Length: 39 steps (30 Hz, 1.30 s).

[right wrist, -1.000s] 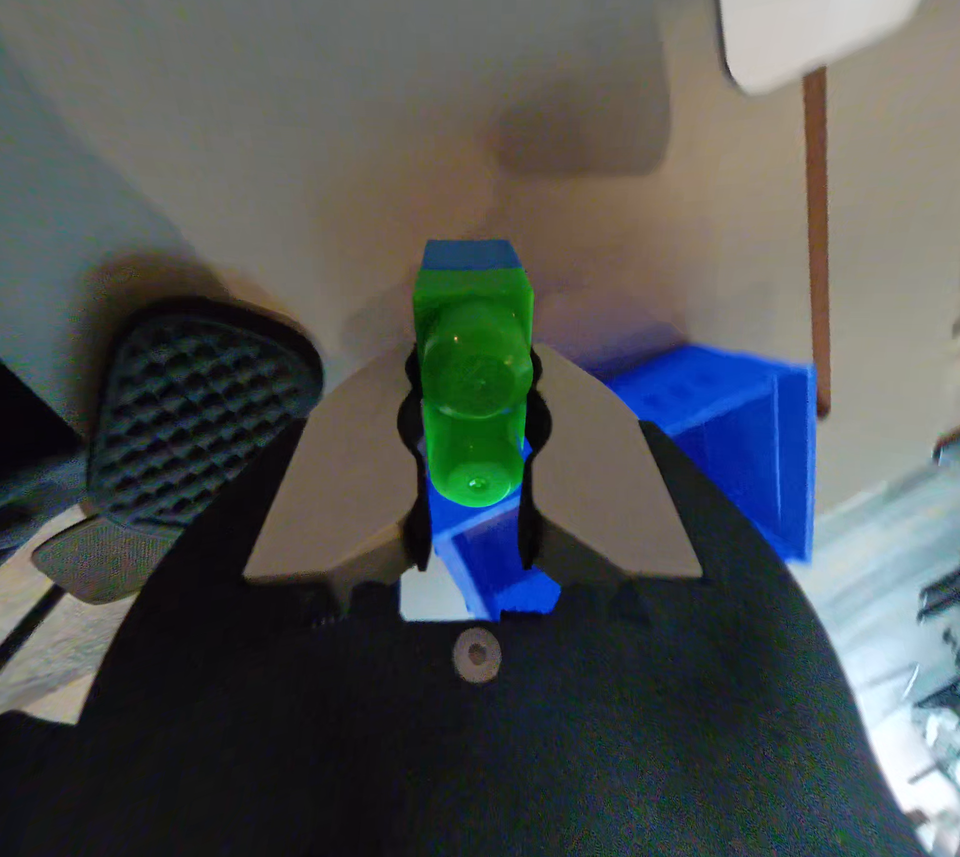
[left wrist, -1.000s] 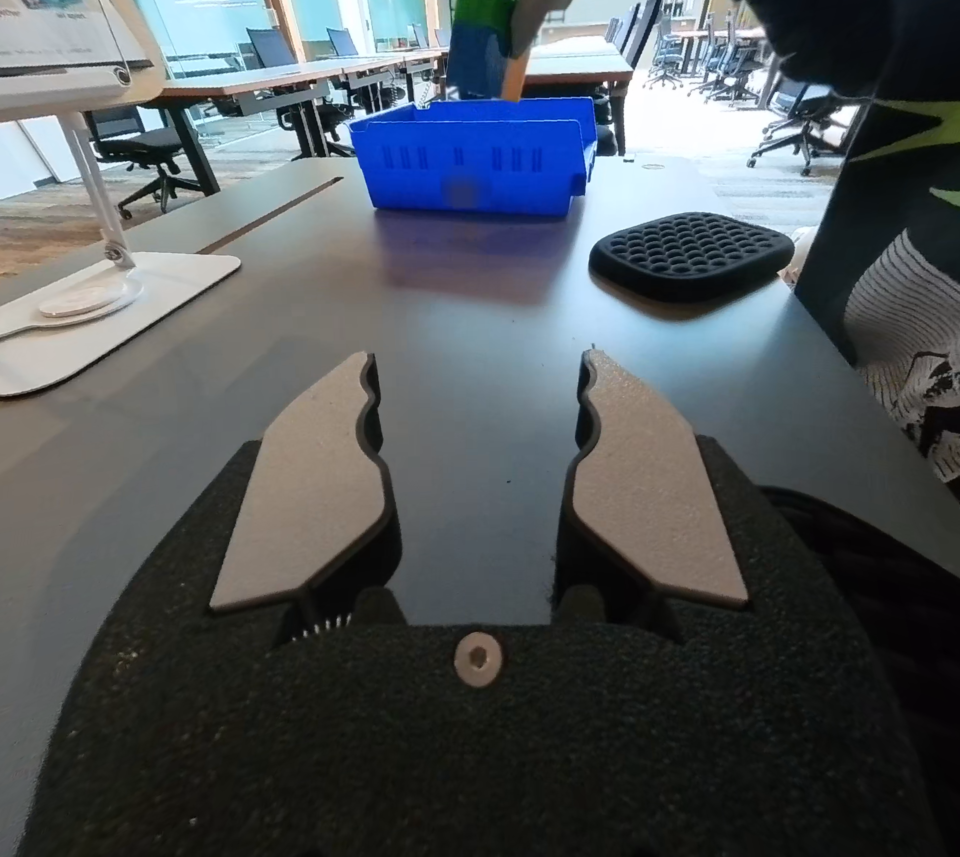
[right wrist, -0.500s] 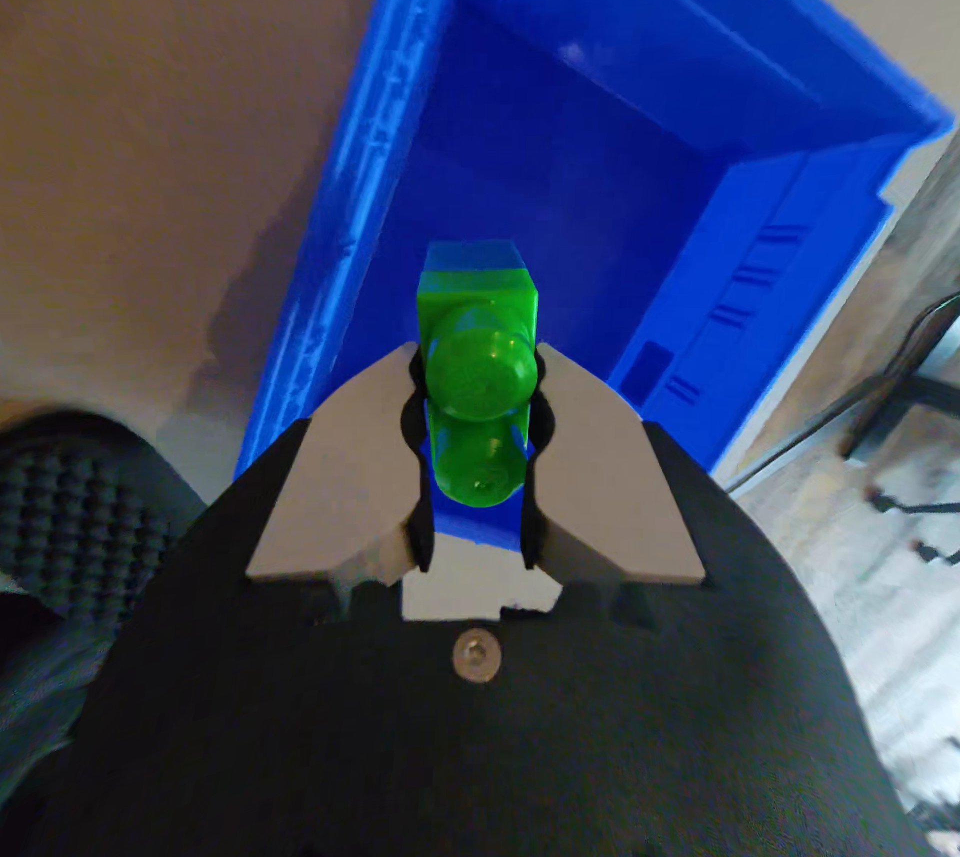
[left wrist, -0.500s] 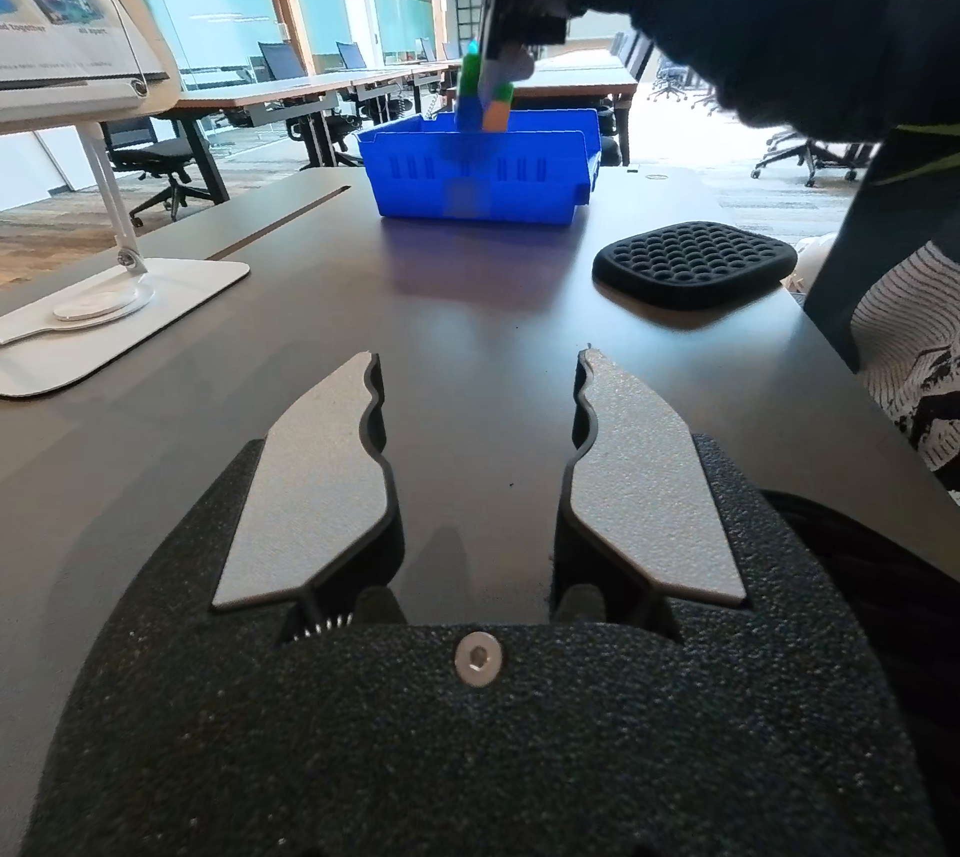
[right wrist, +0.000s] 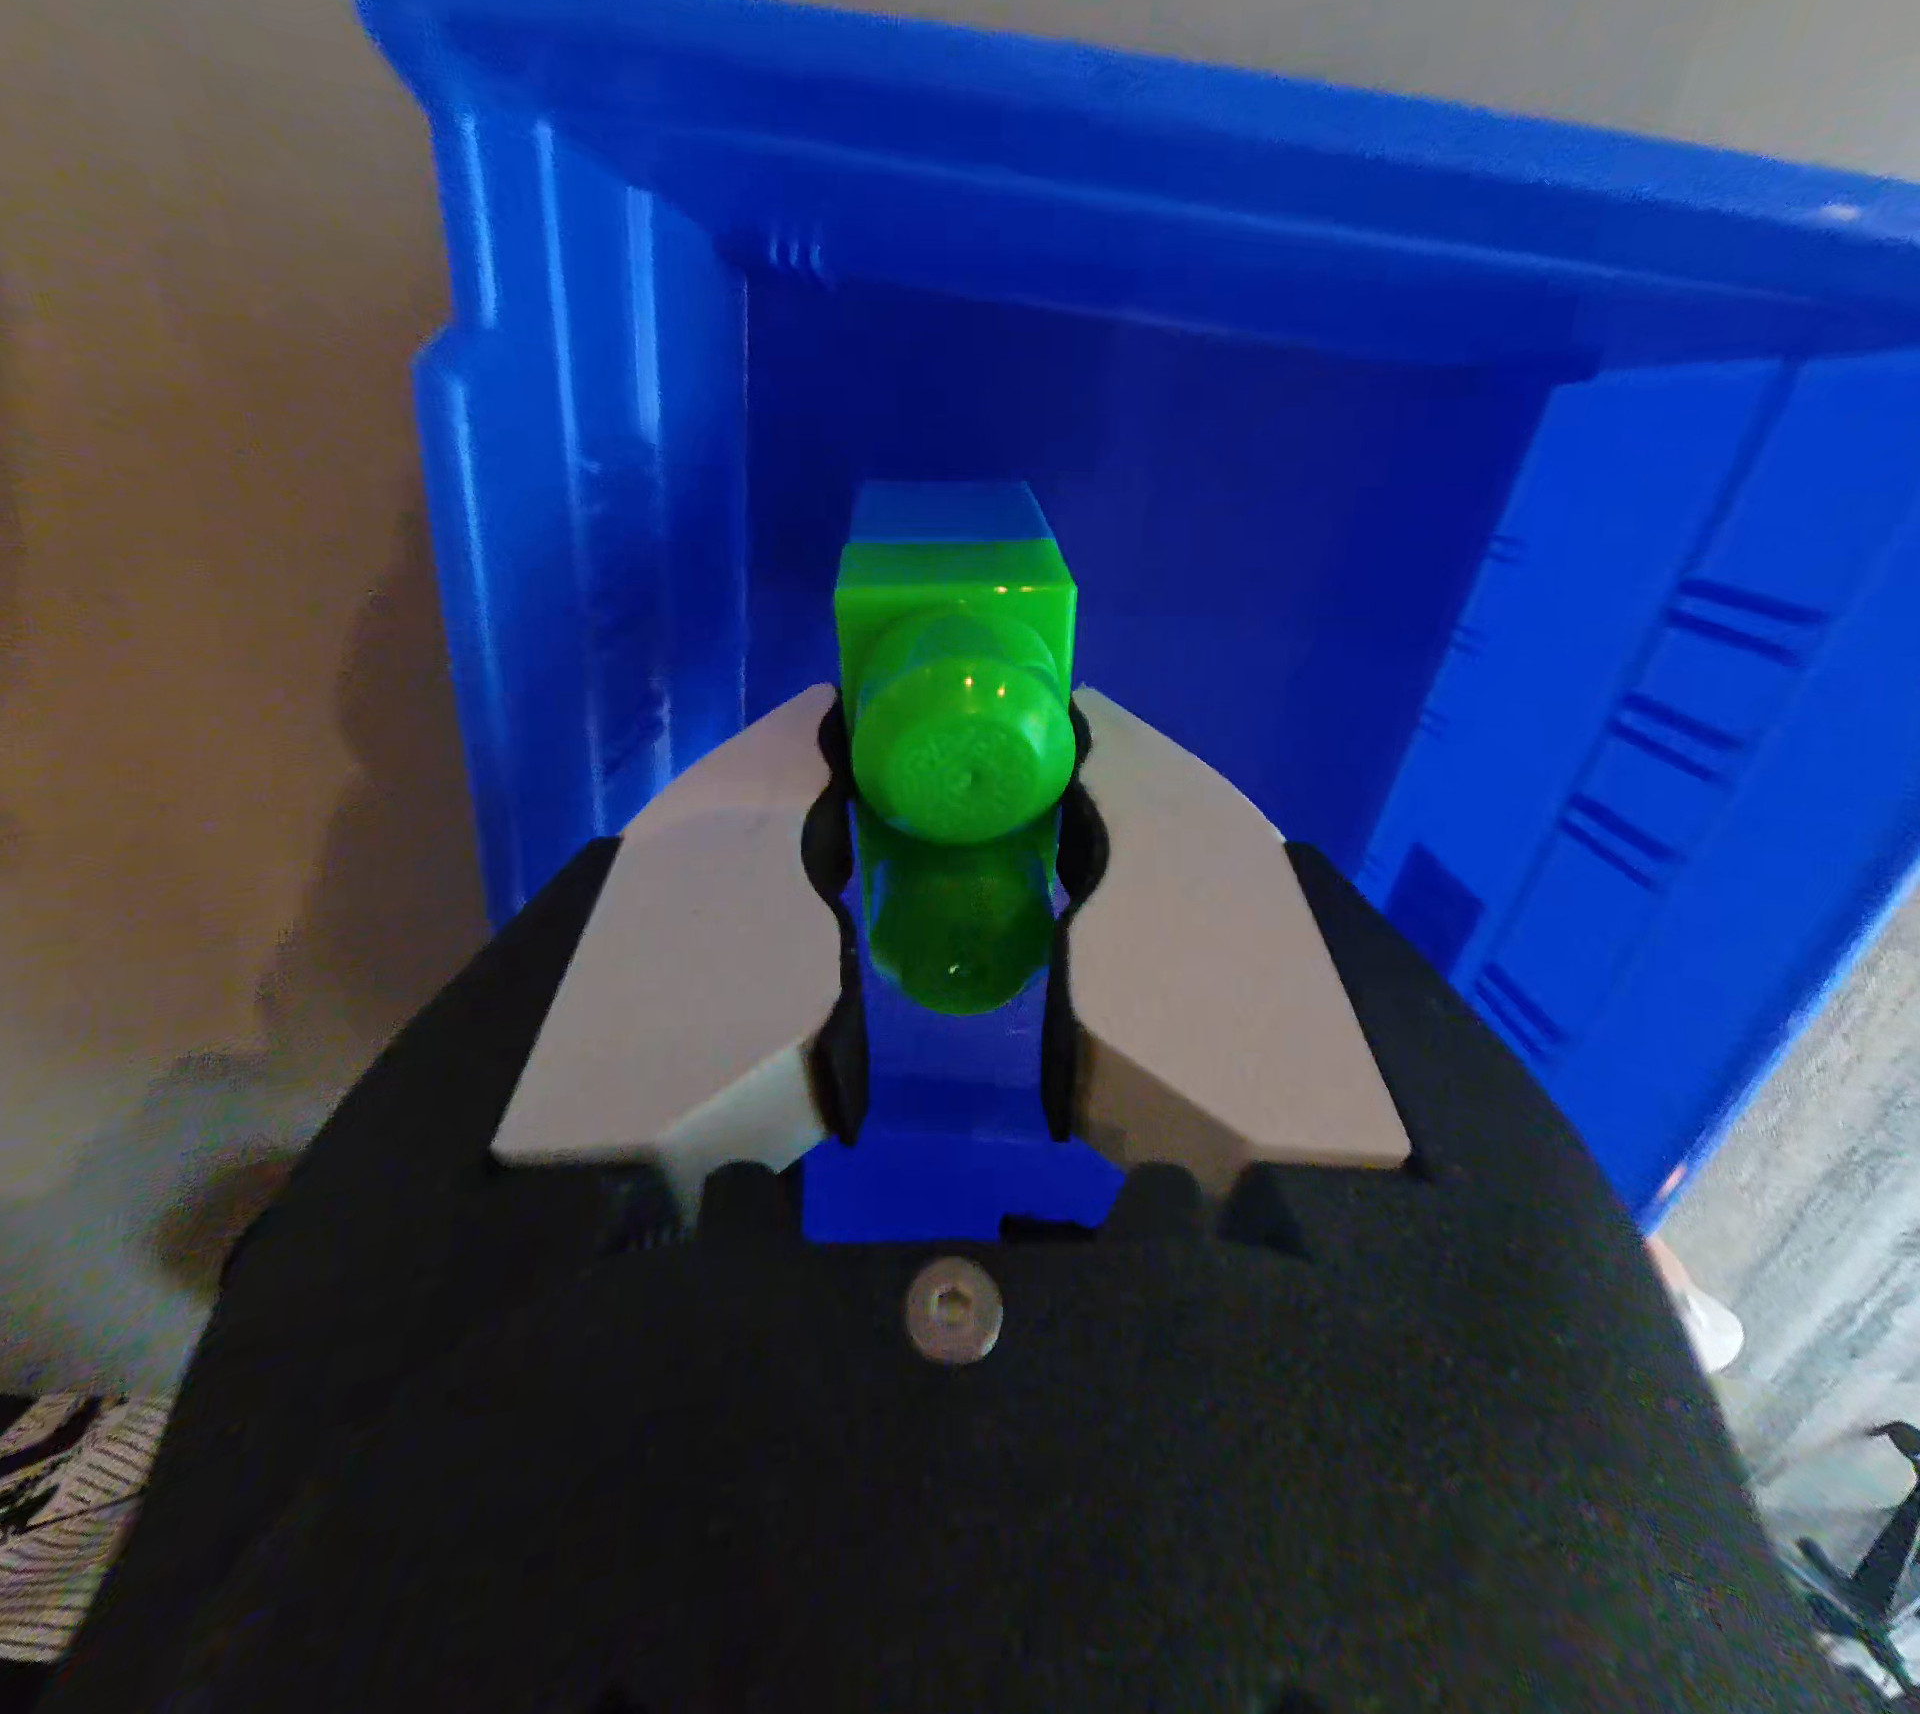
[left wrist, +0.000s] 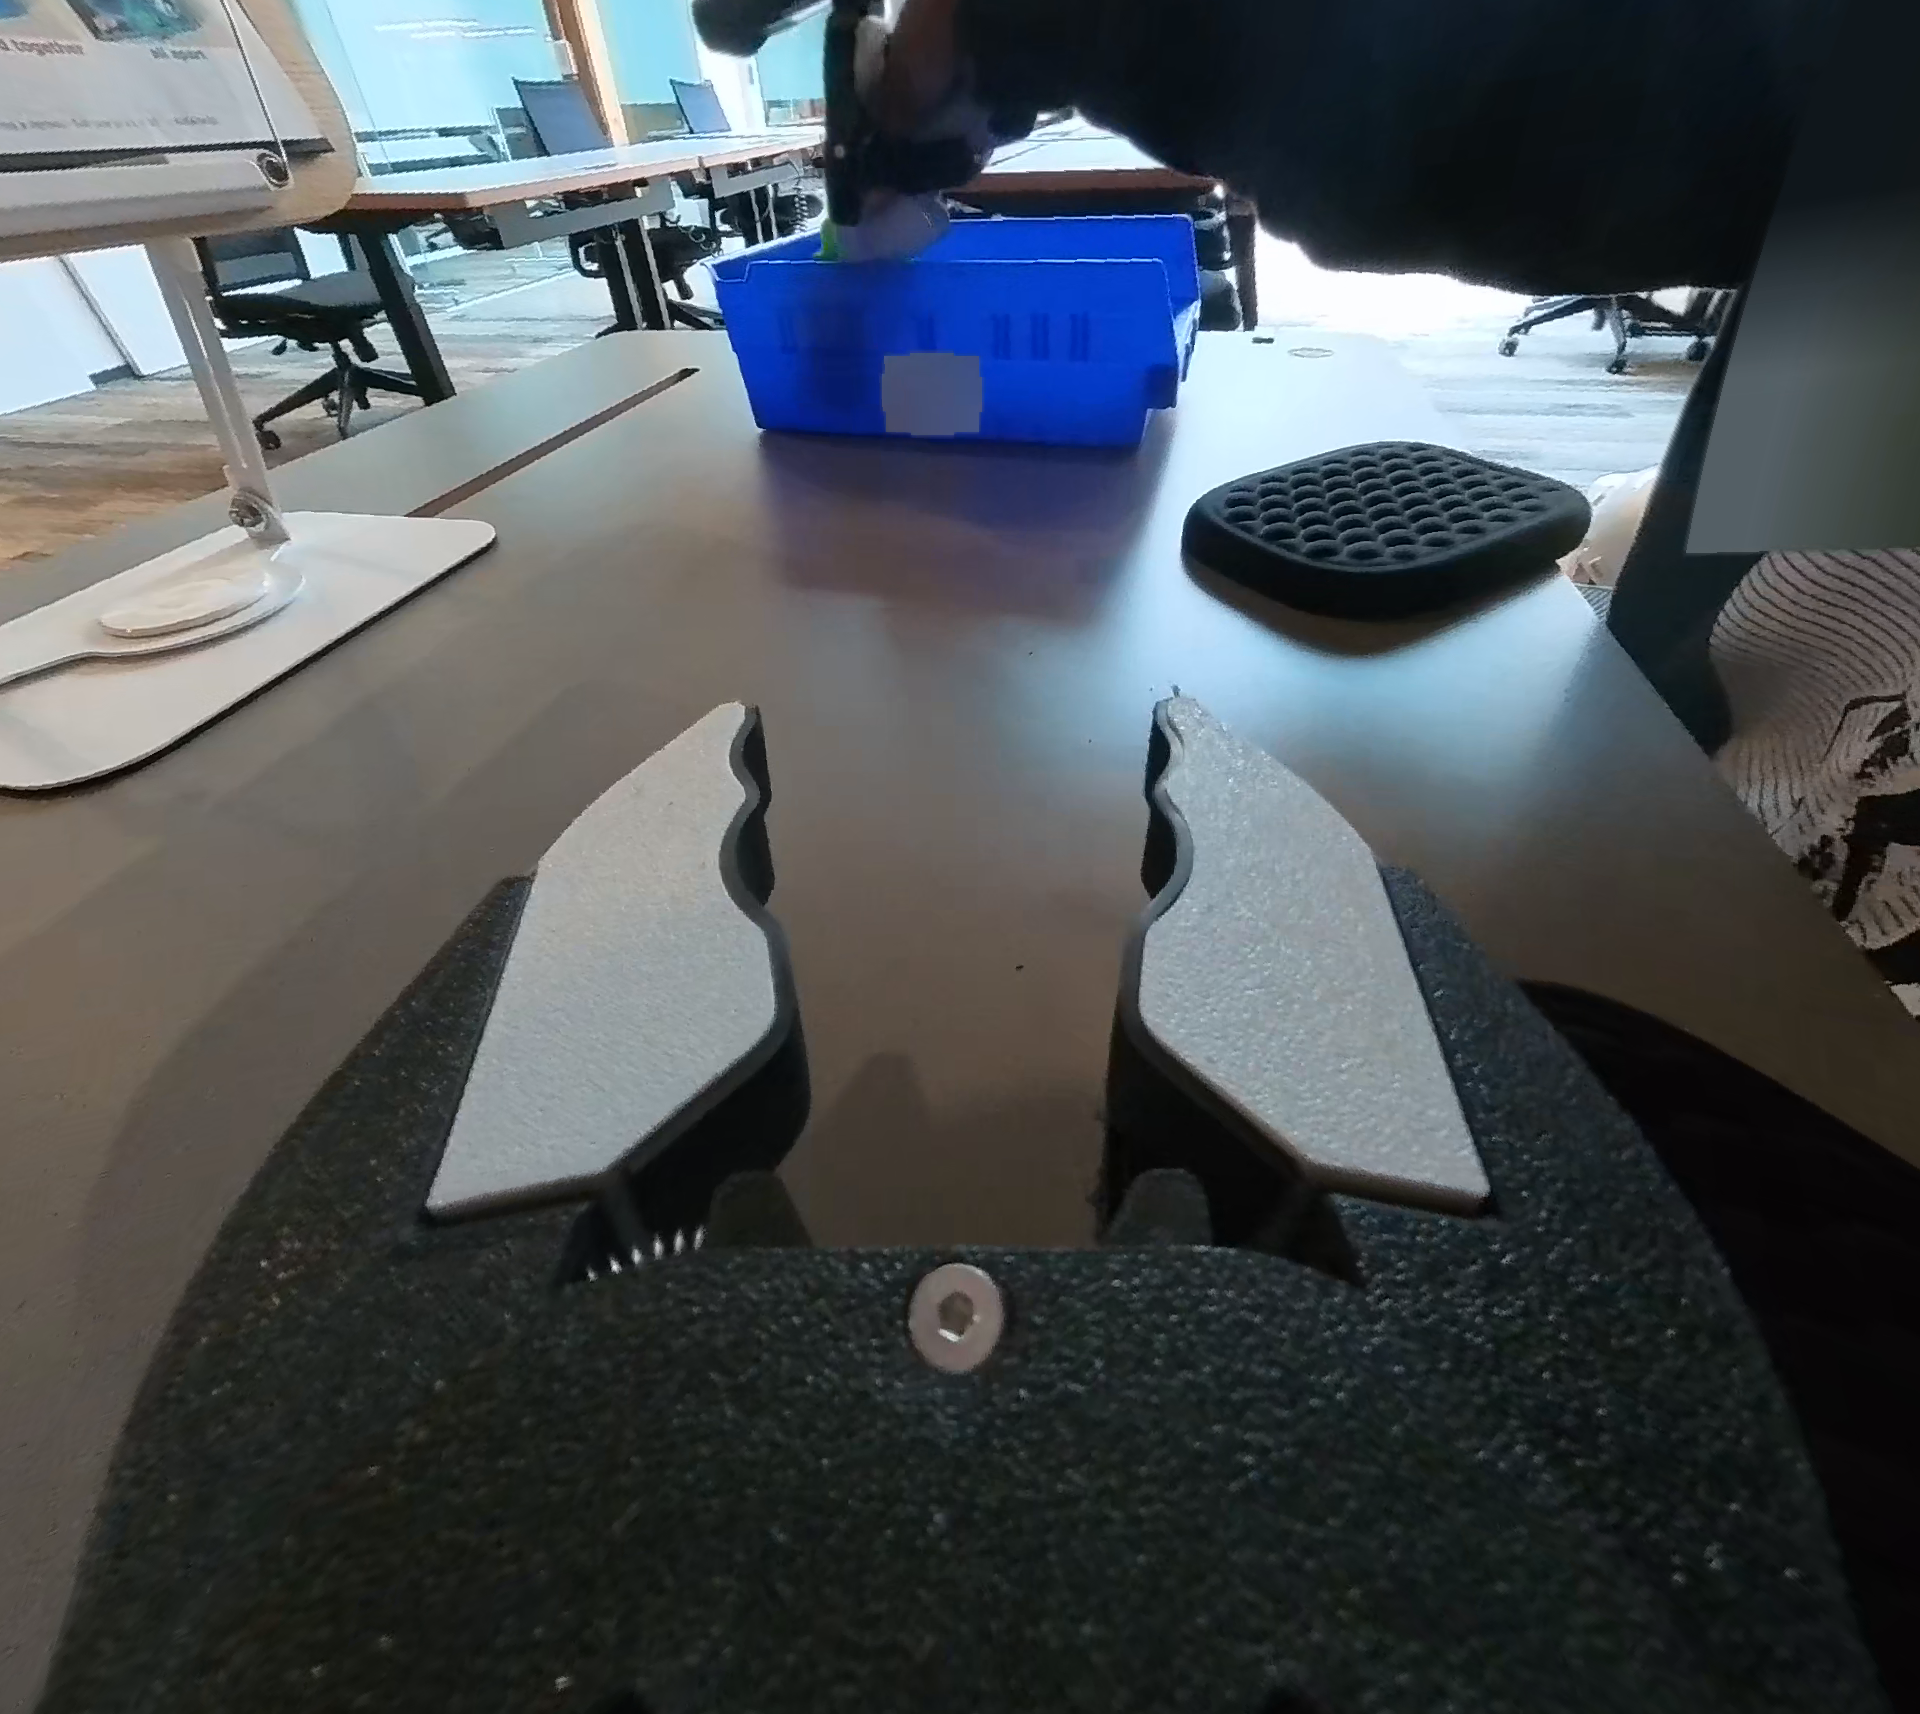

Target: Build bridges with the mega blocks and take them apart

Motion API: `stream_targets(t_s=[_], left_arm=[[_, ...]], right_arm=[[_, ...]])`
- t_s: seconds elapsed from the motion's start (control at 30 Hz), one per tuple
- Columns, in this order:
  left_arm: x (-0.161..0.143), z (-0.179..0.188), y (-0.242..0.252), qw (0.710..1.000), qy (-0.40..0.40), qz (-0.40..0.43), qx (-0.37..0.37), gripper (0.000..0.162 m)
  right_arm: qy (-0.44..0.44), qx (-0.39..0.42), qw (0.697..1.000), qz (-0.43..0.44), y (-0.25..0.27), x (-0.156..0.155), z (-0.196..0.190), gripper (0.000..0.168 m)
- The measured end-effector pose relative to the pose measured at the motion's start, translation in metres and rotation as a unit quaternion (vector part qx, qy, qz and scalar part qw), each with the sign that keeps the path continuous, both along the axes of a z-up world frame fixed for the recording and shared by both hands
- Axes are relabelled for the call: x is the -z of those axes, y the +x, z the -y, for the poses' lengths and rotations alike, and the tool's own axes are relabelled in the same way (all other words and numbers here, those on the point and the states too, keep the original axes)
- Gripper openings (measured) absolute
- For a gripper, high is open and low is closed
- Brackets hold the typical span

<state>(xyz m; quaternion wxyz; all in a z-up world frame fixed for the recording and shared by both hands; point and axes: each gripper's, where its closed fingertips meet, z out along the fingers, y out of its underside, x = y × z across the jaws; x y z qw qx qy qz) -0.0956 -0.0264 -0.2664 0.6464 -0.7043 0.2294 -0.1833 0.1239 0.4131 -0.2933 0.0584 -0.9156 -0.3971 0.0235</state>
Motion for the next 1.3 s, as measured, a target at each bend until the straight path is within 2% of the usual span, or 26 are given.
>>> stream_targets(t_s=[0.8, 1.1, 1.3], left_arm=[[0.001, -0.001, 0.000, 1.000, -0.004, -0.001, 0.001, 0.069], [0.002, -0.001, 0.001, 1.000, -0.005, -0.005, 0.001, 0.069], [0.002, -0.001, 0.001, 1.000, -0.004, -0.005, 0.001, 0.069]], right_arm=[[0.020, 0.008, 1.000, 0.023, -0.020, 0.025, -0.014, 0.039], [0.028, 0.006, 0.999, 0.016, -0.023, 0.018, -0.015, 0.045], [0.049, -0.003, 0.999, 0.001, -0.021, -0.003, -0.015, 0.049]])
